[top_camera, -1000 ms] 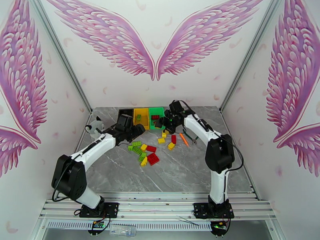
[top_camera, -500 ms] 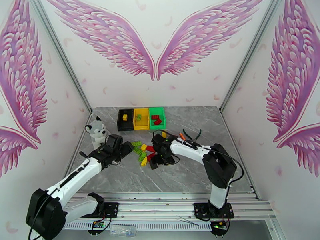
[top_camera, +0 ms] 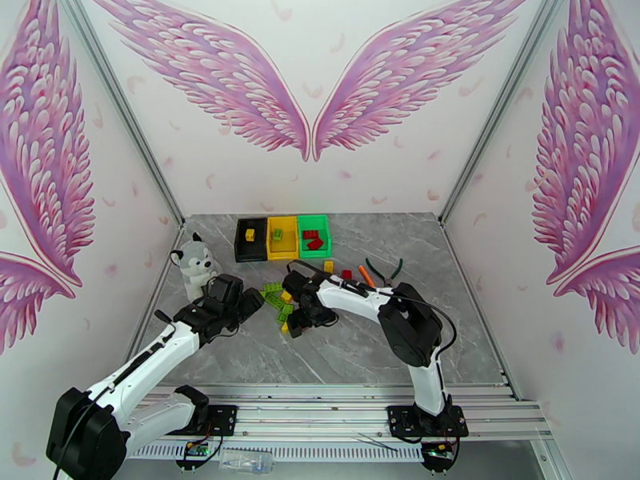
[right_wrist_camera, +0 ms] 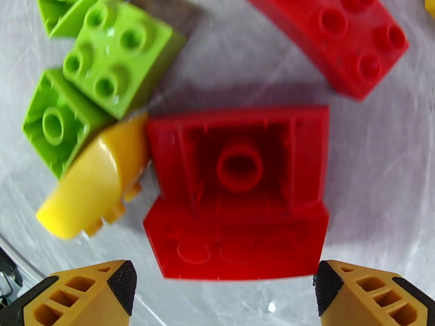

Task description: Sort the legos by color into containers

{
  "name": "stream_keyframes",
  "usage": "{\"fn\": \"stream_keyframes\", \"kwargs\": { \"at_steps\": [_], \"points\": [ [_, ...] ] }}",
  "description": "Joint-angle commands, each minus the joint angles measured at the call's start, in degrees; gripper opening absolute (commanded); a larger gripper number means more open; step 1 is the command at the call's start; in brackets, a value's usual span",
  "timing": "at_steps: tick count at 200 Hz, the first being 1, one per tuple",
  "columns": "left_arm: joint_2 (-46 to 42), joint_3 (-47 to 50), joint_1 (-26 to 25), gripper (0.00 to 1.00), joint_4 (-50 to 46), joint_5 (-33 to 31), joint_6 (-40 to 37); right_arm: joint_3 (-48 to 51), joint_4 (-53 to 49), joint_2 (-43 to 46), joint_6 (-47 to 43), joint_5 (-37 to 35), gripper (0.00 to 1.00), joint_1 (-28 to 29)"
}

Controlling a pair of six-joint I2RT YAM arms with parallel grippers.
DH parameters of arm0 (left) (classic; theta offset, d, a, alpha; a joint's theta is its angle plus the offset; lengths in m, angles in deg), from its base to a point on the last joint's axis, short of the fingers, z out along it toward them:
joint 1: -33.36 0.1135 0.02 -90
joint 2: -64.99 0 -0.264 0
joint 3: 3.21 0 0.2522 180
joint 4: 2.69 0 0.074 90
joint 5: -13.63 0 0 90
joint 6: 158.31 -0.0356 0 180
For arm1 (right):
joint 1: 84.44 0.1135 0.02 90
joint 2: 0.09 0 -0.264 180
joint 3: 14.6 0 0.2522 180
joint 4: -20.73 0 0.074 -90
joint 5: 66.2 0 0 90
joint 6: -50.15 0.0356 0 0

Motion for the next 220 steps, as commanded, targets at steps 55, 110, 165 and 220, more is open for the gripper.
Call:
{"fn": "stream_keyframes", "kwargs": {
  "at_steps": [55, 110, 165, 220],
  "points": [
    [0.8, -1.7, -0.2, 0.77, -1.3, -0.6, -0.3, -5.4, -3.4, -4.8, -0.7, -1.1, 0.81, -2.0],
    [3.3, -3.6, -0.4, 0.77, -0.6, 0.3, -0.7, -6.1, -3.2, -4.8, -0.9, 0.2, 0.66, -3.4],
    [11.3, -8.6, -0.8, 0.77, 5.7, 6.2, -0.4, -2.5, -2.1, 1.2, 0.6, 3.6, 0.62, -6.4],
    [25.1, -18.6, -0.9, 0.77, 18.6, 15.5, 3.3, -2.3, 2.5, 6.2, 5.4, 14.9, 0.6, -15.1]
  ]
}}
